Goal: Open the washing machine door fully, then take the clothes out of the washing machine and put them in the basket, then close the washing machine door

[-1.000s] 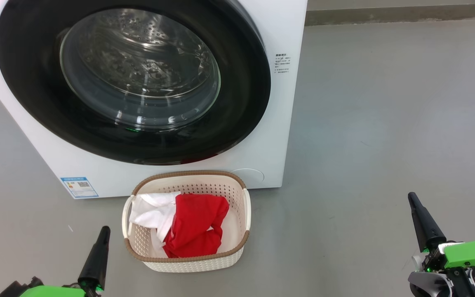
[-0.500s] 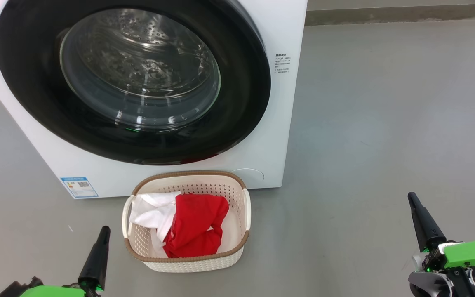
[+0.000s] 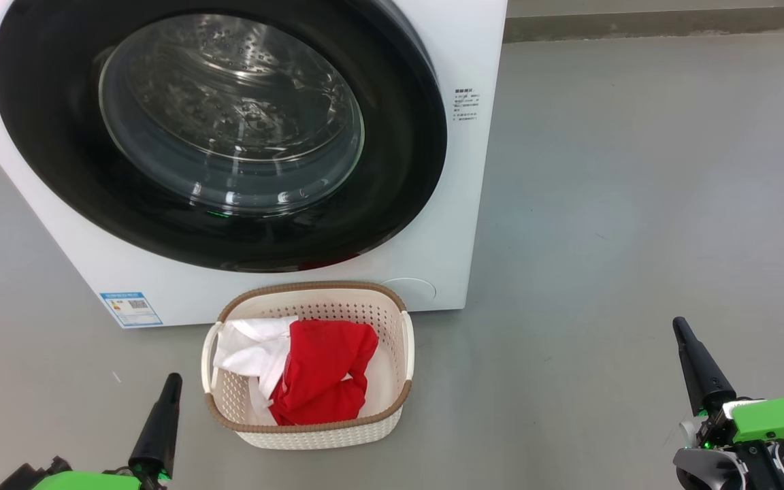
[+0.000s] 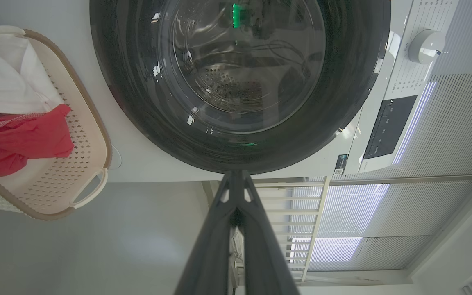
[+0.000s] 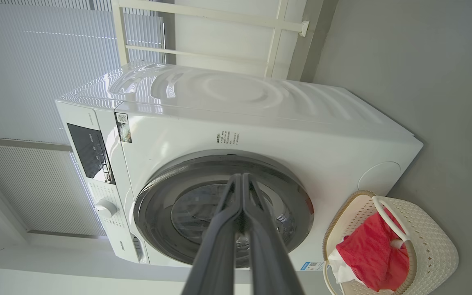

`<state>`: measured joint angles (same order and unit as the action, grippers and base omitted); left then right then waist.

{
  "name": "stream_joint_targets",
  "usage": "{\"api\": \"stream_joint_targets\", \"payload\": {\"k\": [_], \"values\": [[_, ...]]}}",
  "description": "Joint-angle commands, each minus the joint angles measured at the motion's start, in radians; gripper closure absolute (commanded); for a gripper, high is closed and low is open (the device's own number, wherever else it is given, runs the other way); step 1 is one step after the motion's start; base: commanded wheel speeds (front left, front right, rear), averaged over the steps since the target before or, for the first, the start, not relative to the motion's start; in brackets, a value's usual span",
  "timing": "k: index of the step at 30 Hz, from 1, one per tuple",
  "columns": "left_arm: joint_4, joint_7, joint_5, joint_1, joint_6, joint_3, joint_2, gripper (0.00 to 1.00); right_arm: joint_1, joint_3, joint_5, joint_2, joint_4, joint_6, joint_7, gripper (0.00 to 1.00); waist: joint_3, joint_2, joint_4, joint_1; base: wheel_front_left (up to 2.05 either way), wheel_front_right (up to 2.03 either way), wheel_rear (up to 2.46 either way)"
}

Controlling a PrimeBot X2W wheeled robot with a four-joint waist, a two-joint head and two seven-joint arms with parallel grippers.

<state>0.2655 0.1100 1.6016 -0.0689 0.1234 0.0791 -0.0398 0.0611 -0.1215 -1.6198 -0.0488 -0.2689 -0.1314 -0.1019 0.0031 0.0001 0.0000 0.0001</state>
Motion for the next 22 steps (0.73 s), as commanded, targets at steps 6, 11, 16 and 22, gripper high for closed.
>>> {"api": "stream_joint_targets", "payload": {"k": [6,11,16,22], "values": [[-0.020,0.003,0.007,-0.039,0.007,0.035,-0.010,1.00,0.046,0.013,0.007,-0.006,0.024,0.001,-0.007,1.00,0.000,-0.0001,0.000,0.0000,0.00,0.00,0.00],[-0.020,0.003,0.007,-0.039,0.007,0.035,-0.010,1.00,0.046,0.013,0.007,-0.006,0.024,0.001,-0.007,1.00,0.000,-0.0001,0.000,0.0000,0.00,0.00,0.00],[-0.020,0.003,0.007,-0.039,0.007,0.035,-0.010,1.00,0.046,0.012,0.008,-0.005,0.024,0.001,-0.008,1.00,0.000,-0.0001,0.000,0.0000,0.00,0.00,0.00],[-0.020,0.003,0.007,-0.039,0.007,0.035,-0.010,1.00,0.046,0.012,0.008,-0.005,0.024,0.001,-0.008,1.00,0.000,-0.0001,0.000,0.0000,0.00,0.00,0.00]]}}
